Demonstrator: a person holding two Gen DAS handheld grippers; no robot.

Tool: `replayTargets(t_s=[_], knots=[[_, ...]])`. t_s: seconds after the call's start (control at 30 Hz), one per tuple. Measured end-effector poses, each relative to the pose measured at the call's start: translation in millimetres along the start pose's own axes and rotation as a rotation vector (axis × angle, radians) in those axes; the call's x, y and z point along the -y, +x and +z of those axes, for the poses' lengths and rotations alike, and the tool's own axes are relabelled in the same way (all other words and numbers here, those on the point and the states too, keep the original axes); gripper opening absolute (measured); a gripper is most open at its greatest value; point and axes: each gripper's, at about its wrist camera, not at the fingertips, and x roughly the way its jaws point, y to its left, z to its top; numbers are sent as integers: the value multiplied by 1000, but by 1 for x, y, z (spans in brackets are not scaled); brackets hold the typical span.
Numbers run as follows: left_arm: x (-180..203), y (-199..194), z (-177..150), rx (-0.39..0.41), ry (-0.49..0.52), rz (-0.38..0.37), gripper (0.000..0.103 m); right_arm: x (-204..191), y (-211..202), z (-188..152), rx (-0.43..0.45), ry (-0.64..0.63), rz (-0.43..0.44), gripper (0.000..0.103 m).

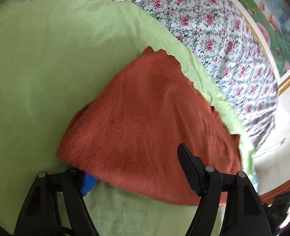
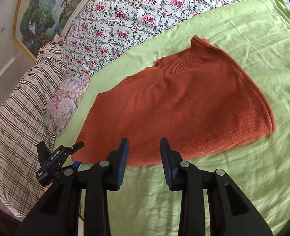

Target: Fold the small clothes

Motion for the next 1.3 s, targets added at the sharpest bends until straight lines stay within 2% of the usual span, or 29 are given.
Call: replayTargets(t_s=[0.03, 0.07, 0.1, 0.13, 0.2, 0.3, 0.47, 0.57, 0.67, 0.8, 0.9, 1.03, 1.13, 1.17, 1.2, 1.23, 1.3], knots=[[3, 2, 2, 1, 16, 12, 66, 1, 2, 2, -3, 2, 1, 34], [5, 4, 4, -4, 24, 7, 46, 3, 5, 5, -7, 4, 2, 34], [5, 6, 6, -14, 25, -3, 20, 6, 8, 8, -13, 9, 4, 34], [7, 9, 8, -32, 24, -12, 14, 8, 11, 11, -20, 14, 5, 34], [18, 7, 12, -18, 59, -2, 10, 13, 15, 20, -33, 13, 11, 34], [63, -6, 13, 30, 199, -7, 8, 20, 17, 27, -57, 22, 25, 34], [152, -5, -4, 48, 434, -54, 8, 43, 19, 60, -85, 52, 59, 34], [205, 16, -34, 20, 573, -91, 7, 52, 21, 81, -107, 56, 97, 34], [234, 47, -69, -36, 671, -86, 7, 60, 30, 99, -145, 75, 144, 35], [246, 82, -108, -97, 766, -14, 7, 60, 58, 112, -238, 78, 189, 56], [248, 83, -123, -64, 820, 20, 7, 54, 86, 112, -305, 69, 202, 56], [245, 71, -122, -31, 833, 10, 7, 39, 127, 110, -391, 36, 169, 56], [243, 63, -122, -20, 859, 14, 6, 26, 152, 111, -419, 10, 161, 56], [243, 61, -122, -17, 866, 15, 6, 19, 161, 112, -422, -11, 164, 53], [246, 57, -122, -11, 877, 17, 6, 14, 168, 113, -428, -33, 159, 29], [249, 54, -122, -5, 882, 10, 6, 9, 174, 115, -429, -53, 143, 16], [257, 42, -121, 19, 894, -10, 6, 5, 173, 123, -415, -70, 131, 15]])
